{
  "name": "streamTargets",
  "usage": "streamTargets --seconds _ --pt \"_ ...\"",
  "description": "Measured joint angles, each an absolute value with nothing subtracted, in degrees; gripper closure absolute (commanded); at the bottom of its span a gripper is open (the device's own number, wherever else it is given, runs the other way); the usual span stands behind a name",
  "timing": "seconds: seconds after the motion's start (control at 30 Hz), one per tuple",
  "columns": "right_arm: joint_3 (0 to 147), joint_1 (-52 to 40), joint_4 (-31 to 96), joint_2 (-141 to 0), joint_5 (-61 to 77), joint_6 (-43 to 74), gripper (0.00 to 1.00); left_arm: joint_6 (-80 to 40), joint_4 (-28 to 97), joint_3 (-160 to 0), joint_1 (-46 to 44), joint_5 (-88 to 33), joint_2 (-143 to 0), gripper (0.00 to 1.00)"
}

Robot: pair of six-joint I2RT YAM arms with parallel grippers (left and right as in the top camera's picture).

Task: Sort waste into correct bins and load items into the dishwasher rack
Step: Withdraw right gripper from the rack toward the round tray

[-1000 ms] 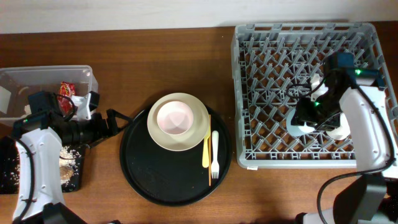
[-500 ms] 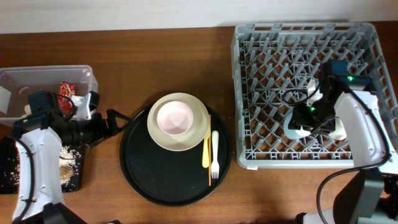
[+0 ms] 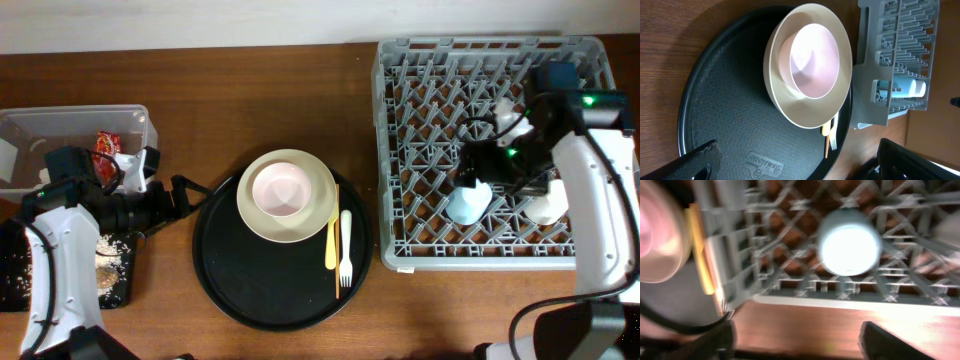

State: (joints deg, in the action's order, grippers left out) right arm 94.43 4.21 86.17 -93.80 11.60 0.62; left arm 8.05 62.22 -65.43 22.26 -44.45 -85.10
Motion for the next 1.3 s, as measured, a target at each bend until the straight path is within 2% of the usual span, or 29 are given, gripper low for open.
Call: streamTargets --seconds 0.13,0.3,0.43,0.53,0.6,0.77,0.97,1.3 --pt "91.18 -6.66 81.34 -93.80 13.67 3.51 0.44 8.05 62.19 -65.43 22.26 -44.31 -85.10 0.01" --pt "76.88 -18.26 60.60 -93.69 11.31 7.66 0.43 8.05 62.15 -65.45 22.26 -44.29 -85.10 0.00" --pt "71.35 -22.26 55.09 -93.82 6.59 10.00 0.43 8.05 62.19 -65.47 22.26 -44.27 -85.10 0.01" --pt "69.73 -22.57 53.89 -93.82 4.05 10.55 0.46 8.05 62.19 -65.47 22.26 -44.27 -85.10 0.01" --pt "69.12 -22.57 53.89 -93.82 3.14 10.61 0.57 8.05 62.17 -65.47 22.26 -44.27 -85.10 0.01" --pt "69.08 -22.55 53.89 -93.82 2.48 10.94 0.71 8.05 62.17 -65.47 22.26 -44.27 -85.10 0.01" --pt "69.08 -22.57 54.13 -93.82 2.66 11.29 0.77 8.05 62.17 -65.47 22.26 -44.27 -85.10 0.01" --pt "69.08 -22.61 54.41 -93.82 2.81 11.44 0.77 8.05 62.17 -65.47 22.26 -44.27 -85.10 0.01"
